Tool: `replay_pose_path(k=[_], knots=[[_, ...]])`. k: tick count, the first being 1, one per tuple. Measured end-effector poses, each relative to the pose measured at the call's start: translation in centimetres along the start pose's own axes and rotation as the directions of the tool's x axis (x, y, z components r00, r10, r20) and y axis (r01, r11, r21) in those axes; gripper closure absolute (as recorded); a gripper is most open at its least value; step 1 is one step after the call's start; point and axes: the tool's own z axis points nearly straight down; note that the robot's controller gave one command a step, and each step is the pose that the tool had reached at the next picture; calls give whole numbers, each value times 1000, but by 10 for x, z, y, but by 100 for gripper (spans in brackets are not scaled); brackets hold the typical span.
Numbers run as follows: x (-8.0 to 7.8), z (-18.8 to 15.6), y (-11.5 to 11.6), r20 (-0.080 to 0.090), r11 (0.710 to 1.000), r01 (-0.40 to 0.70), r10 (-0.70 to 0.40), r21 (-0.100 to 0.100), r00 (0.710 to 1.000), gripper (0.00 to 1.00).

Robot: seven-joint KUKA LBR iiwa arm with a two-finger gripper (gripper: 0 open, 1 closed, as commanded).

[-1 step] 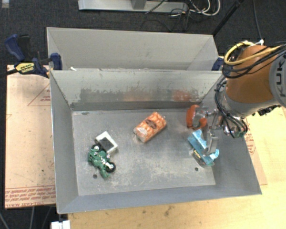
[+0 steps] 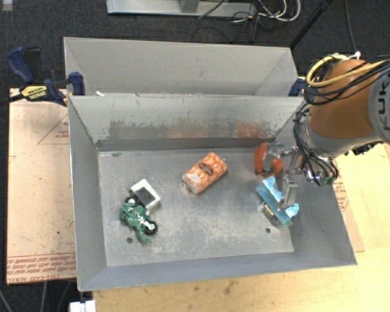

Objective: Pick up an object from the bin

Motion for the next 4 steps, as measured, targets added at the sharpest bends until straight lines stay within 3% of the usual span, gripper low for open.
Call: replay_pose_path(k=[1, 2, 3, 4], knots=[[19, 63, -31, 9, 999, -33, 33, 0, 999, 0], [18, 41, -36, 0, 995, -101, 101, -2, 995, 0], [26, 23, -36, 5, 983, -182, 182, -1, 983, 0], [35, 67, -34, 0, 913, -409, 409, -1, 913, 0]])
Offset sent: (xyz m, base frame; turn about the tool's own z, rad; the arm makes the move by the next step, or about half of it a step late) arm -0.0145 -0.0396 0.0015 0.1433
